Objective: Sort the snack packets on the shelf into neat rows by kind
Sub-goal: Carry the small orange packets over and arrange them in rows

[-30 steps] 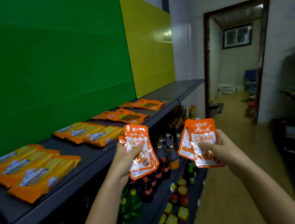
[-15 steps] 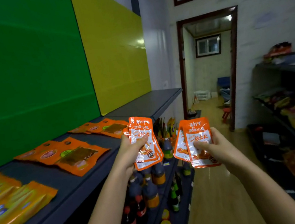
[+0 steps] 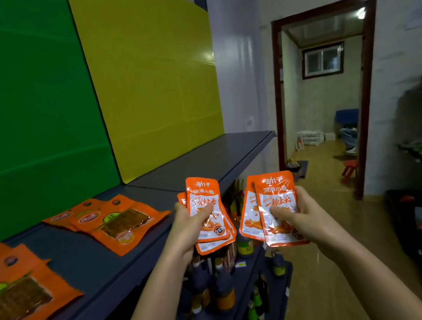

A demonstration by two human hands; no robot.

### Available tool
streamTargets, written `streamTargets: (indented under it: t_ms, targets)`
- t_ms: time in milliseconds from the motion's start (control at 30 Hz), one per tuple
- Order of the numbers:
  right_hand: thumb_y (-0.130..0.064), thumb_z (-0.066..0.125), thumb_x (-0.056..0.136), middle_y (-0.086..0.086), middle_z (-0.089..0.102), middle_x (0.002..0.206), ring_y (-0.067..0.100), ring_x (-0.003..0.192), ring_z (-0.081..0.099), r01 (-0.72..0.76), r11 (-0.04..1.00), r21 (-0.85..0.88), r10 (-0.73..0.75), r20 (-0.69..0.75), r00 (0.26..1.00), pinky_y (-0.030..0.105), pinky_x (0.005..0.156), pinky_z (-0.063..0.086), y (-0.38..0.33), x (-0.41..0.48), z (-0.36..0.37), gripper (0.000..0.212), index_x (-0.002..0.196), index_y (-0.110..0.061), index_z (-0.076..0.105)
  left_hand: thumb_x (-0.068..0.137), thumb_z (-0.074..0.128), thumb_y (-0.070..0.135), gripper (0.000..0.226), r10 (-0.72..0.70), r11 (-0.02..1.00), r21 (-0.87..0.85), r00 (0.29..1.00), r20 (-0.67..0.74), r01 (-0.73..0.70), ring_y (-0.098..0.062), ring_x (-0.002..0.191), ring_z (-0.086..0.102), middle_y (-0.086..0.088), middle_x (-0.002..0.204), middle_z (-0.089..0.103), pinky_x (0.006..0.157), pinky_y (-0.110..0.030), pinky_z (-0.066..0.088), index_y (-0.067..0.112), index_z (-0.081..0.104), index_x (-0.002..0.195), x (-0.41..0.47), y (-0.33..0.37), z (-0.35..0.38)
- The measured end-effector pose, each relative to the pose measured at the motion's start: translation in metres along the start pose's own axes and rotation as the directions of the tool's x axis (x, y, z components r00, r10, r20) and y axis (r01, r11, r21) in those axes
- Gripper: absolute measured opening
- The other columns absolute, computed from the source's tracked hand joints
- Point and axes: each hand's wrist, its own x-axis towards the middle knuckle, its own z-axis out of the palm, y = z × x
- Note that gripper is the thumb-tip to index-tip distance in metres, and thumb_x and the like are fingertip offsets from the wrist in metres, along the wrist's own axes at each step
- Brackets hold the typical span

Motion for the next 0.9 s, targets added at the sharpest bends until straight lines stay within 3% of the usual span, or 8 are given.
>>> streamTargets:
  t_ms: [233,400,567,700,900]
  targets:
    - [-0.017,0.062,0.088,0.002,0.066,0.107,0.02,0.095,0.067,0.064,0.998,0.023,-0.068,0.243,0.968,0.031,0.078,0.056,0.013,0.109,-0.018,0.033,0.116,-0.019,0.046,0.085,0.065,0.019,0.046,-0.018,0.999,-0.048,0.984,-0.179,0.01,-0.03,0.094,0.068,-0.014,0.115,0.065,0.076,-0.04,0.057,0.01,0.041,0.124,0.057,-0.002,0.044]
    - [-0.021,0.063,0.087,-0.002,0.066,0.108,0.015,0.093,0.068,0.104,0.994,0.044,-0.113,0.467,0.877,0.03,0.079,0.056,0.016,0.166,0.001,0.037,0.119,-0.024,0.045,0.086,0.064,0.021,0.044,-0.022,0.995,-0.1,0.955,-0.294,-0.008,-0.027,0.091,0.069,-0.013,0.112,0.067,0.073,-0.037,0.058,0.012,0.042,0.124,0.076,0.003,0.056]
    - [-0.021,0.063,0.087,-0.004,0.068,0.105,0.013,0.089,0.07,0.107,0.99,0.087,-0.138,0.616,0.775,0.033,0.081,0.057,0.012,0.209,0.033,0.033,0.116,-0.024,0.048,0.091,0.056,0.025,0.033,-0.013,0.994,-0.105,0.921,-0.39,-0.03,-0.018,0.074,0.067,-0.006,0.098,0.067,0.063,-0.029,0.056,0.017,0.039,0.119,0.09,0.014,0.048]
    - [-0.024,0.063,0.087,-0.011,0.068,0.101,0.005,0.086,0.069,0.155,0.984,0.09,-0.172,0.709,0.684,0.023,0.074,0.057,0.006,0.241,0.065,0.028,0.109,-0.032,0.048,0.09,0.056,0.031,0.036,-0.015,0.989,-0.136,0.885,-0.465,-0.055,-0.019,0.075,0.069,-0.01,0.103,0.07,0.064,-0.031,0.057,0.015,0.044,0.119,0.107,0.019,0.032]
    - [-0.026,0.062,0.088,-0.006,0.07,0.103,0.009,0.088,0.07,0.216,0.964,0.152,-0.252,0.78,0.574,0.027,0.078,0.057,-0.014,0.281,0.122,0.027,0.113,-0.028,0.052,0.086,0.064,0.024,0.045,0.071,0.992,-0.044,0.818,-0.571,-0.117,-0.019,0.078,0.069,-0.011,0.109,0.068,0.059,-0.026,0.06,0.011,0.043,0.123,0.134,0.032,-0.001]
